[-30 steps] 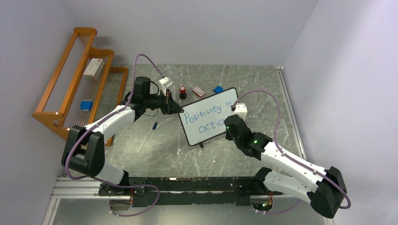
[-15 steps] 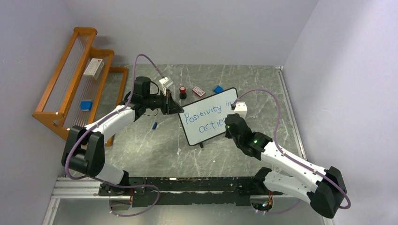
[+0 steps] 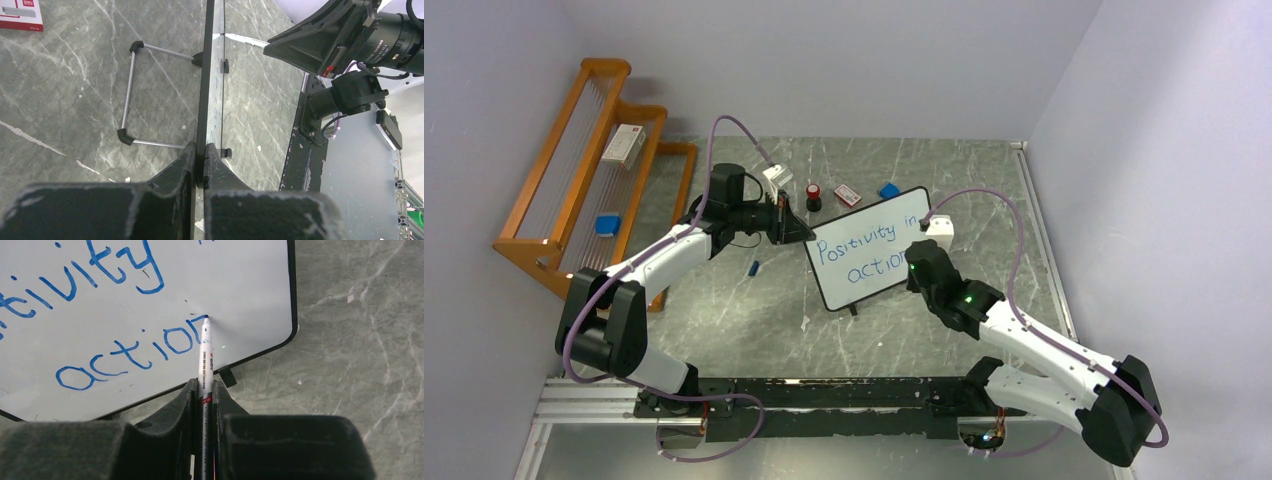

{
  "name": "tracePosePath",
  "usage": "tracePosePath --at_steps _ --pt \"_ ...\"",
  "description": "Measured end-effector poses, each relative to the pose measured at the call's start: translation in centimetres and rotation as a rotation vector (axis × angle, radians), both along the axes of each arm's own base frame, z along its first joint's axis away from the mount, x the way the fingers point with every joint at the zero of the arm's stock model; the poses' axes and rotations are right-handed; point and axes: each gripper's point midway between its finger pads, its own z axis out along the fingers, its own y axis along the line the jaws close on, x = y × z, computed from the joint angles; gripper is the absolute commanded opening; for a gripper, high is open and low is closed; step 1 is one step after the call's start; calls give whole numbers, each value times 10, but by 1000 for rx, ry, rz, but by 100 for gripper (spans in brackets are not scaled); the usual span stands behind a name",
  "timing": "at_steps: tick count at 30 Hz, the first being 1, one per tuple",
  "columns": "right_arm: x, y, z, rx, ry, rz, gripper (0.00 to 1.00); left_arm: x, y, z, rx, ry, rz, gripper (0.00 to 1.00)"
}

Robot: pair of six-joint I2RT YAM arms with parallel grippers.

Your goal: Write a sentence on the whiteboard

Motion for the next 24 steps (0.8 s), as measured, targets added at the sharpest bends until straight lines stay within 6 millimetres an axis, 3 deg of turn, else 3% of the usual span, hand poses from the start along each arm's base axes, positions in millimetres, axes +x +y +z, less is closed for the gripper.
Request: tracePosePath --at_steps 24 --pt "-11 -10 -16 -3 76 -34 0 0 0 0 0 0 0 5"
